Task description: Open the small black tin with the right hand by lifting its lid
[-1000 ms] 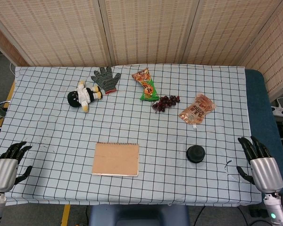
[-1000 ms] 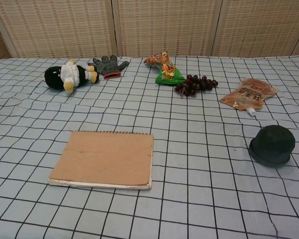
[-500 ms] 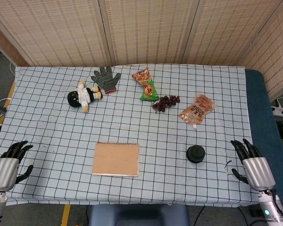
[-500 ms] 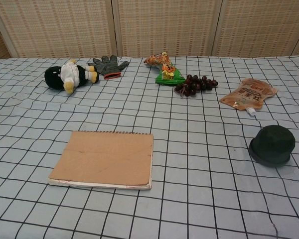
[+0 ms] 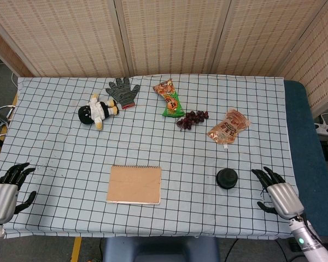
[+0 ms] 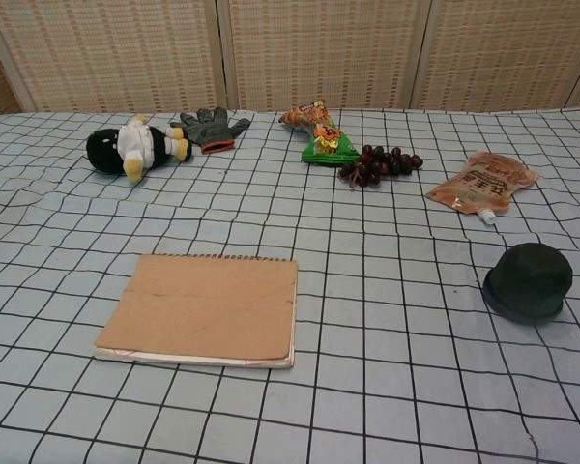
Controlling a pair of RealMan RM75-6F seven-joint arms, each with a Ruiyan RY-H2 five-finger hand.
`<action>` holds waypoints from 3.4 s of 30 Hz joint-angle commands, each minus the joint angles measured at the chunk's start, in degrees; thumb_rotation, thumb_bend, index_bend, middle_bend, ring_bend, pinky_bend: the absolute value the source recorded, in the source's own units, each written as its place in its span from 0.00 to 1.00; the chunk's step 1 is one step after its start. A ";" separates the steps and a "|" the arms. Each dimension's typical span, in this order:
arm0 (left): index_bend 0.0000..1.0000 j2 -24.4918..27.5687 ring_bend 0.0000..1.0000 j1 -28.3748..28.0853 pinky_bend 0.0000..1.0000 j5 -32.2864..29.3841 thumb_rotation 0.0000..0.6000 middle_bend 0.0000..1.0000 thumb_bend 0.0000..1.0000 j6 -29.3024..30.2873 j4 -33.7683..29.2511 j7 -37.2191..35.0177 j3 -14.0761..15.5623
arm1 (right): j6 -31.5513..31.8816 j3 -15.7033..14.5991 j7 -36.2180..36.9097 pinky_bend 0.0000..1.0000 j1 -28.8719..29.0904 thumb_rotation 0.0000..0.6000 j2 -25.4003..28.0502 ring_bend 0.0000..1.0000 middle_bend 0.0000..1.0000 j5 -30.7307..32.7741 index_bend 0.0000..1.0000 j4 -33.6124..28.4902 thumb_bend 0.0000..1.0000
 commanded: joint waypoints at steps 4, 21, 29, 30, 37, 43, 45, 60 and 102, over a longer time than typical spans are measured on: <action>0.22 0.49 0.13 0.22 0.41 0.46 1.00 0.14 0.34 0.47 -0.64 -0.25 0.18 | -8.58 1.41 6.28 0.16 4.74 1.00 -0.97 0.00 0.09 3.58 0.00 -0.02 0.12; 0.22 0.57 0.13 0.23 0.41 0.55 1.00 0.14 0.34 0.43 -0.56 -0.74 0.19 | -25.54 5.22 6.43 0.16 13.94 1.00 -2.27 0.00 0.09 15.69 0.00 -4.35 0.12; 0.22 0.59 0.13 0.18 0.41 0.32 1.00 0.14 0.34 0.20 -0.50 -0.88 0.15 | -29.00 5.29 4.09 0.16 15.86 1.00 -3.98 0.00 0.09 19.63 0.00 -3.33 0.12; 0.22 0.59 0.13 0.19 0.41 0.33 1.00 0.14 0.34 0.21 -0.49 -0.92 0.16 | -28.98 5.31 3.67 0.16 15.96 1.00 -4.25 0.00 0.09 19.92 0.00 -3.11 0.12; 0.22 0.64 0.13 0.23 0.41 0.45 1.00 0.14 0.34 0.42 -0.52 -1.16 0.11 | -26.28 5.52 1.98 0.20 15.70 1.00 -7.76 0.04 0.16 20.41 0.04 -0.81 0.12; 0.23 0.83 0.13 0.36 0.41 0.36 1.00 0.14 0.34 0.68 -0.50 -1.76 0.00 | -25.94 4.82 2.30 0.32 15.59 1.00 -9.80 0.14 0.29 19.77 0.17 2.29 0.12; 0.22 0.89 0.13 0.39 0.41 0.34 1.00 0.14 0.34 0.76 -0.49 -1.94 -0.03 | -25.59 4.80 2.10 0.34 15.51 1.00 -10.33 0.16 0.31 19.78 0.19 2.91 0.12; 0.23 0.87 0.13 0.38 0.41 0.54 1.00 0.14 0.34 0.78 -0.50 -1.78 0.01 | -22.25 3.92 2.07 0.36 15.17 1.00 -11.33 0.18 0.33 16.08 0.22 4.41 0.12; 0.23 0.80 0.13 0.22 0.41 0.52 1.00 0.14 0.34 0.46 -0.53 -1.62 0.04 | -8.53 4.54 -1.04 0.42 11.67 1.00 -5.75 0.29 0.45 10.59 0.57 0.36 0.12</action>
